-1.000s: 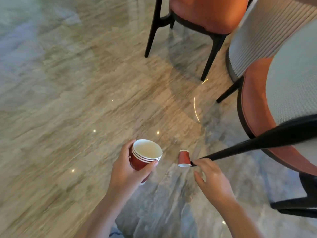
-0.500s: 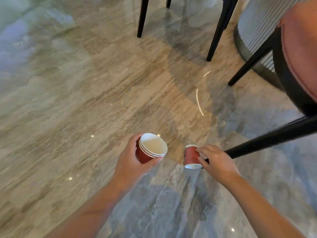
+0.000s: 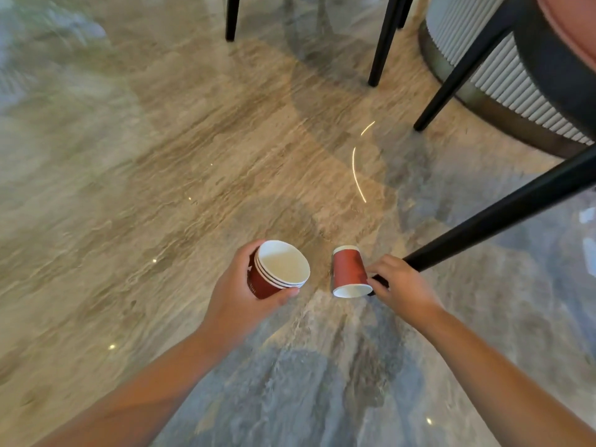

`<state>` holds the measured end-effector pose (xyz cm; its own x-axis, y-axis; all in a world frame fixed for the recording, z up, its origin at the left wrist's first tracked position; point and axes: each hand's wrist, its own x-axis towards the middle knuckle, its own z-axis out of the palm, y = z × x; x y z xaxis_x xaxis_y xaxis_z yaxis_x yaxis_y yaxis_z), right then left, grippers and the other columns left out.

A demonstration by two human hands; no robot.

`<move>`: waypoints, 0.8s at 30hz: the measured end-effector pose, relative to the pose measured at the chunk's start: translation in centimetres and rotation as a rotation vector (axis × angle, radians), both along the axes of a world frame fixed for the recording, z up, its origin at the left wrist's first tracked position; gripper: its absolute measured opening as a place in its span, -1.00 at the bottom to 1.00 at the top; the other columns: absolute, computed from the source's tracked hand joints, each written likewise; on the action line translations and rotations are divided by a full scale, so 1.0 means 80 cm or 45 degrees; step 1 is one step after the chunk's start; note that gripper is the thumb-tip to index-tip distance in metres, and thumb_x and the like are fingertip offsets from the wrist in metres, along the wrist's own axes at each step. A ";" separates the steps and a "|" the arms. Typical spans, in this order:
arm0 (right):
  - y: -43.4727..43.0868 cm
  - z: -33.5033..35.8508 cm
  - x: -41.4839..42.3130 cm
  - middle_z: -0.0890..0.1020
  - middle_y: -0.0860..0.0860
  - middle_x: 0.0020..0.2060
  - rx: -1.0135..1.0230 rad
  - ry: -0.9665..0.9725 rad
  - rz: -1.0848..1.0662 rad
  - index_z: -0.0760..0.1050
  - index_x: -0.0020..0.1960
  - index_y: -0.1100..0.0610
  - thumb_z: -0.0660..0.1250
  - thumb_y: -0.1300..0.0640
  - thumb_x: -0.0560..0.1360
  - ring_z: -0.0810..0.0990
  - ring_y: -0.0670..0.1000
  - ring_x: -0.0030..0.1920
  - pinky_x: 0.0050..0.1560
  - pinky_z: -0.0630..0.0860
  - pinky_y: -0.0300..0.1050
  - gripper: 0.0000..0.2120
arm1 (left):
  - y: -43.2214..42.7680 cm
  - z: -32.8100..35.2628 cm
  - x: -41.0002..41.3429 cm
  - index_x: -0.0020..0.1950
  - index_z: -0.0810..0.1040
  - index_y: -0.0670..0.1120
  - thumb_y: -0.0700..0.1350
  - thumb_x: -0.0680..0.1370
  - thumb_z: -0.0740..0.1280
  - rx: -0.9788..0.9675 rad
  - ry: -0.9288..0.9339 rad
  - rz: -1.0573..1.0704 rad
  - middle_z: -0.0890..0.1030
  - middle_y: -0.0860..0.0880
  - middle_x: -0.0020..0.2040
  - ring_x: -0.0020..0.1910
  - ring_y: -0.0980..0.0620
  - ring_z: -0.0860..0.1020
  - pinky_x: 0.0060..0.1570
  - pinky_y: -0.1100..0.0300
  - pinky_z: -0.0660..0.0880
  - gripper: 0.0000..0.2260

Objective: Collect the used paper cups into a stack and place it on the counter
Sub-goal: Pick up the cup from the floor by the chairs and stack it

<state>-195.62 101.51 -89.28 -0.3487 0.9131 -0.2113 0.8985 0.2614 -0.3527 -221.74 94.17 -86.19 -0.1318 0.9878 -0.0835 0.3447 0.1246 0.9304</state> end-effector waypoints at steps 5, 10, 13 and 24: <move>0.003 -0.025 -0.012 0.50 0.05 0.11 0.006 -0.030 0.053 0.46 0.22 0.16 0.28 0.14 0.50 0.46 0.01 0.13 0.03 0.35 -0.23 -0.69 | -0.018 -0.016 -0.009 0.14 0.33 0.28 0.11 0.16 0.51 -0.026 0.060 0.050 0.51 0.39 0.01 -0.01 0.48 0.43 -0.12 0.63 0.29 -0.39; 0.001 -0.041 -0.012 0.45 0.04 0.17 -0.005 -0.132 0.069 0.43 0.25 0.15 0.26 0.13 0.51 0.43 0.00 0.18 0.12 0.37 -0.18 -0.68 | -0.020 -0.011 -0.020 0.12 0.32 0.34 0.14 0.17 0.51 -0.006 0.093 0.084 0.42 0.52 0.04 0.02 0.45 0.44 -0.11 0.63 0.31 -0.40; 0.003 -0.045 -0.016 0.43 0.03 0.18 0.023 -0.136 0.076 0.42 0.26 0.15 0.26 0.12 0.51 0.41 -0.01 0.19 0.11 0.37 -0.20 -0.67 | -0.019 -0.008 -0.023 0.11 0.31 0.38 0.18 0.17 0.51 0.018 0.091 0.101 0.42 0.52 0.04 0.04 0.44 0.44 -0.13 0.63 0.32 -0.40; -0.001 -0.043 -0.022 0.55 0.13 -0.05 0.149 0.028 -0.054 0.55 0.03 0.27 0.33 0.24 0.46 0.54 0.10 -0.06 -0.14 0.48 -0.06 -0.83 | -0.024 -0.008 -0.027 0.14 0.32 0.34 0.20 0.19 0.55 0.031 0.024 0.070 0.44 0.46 0.07 0.07 0.38 0.45 -0.11 0.58 0.37 -0.38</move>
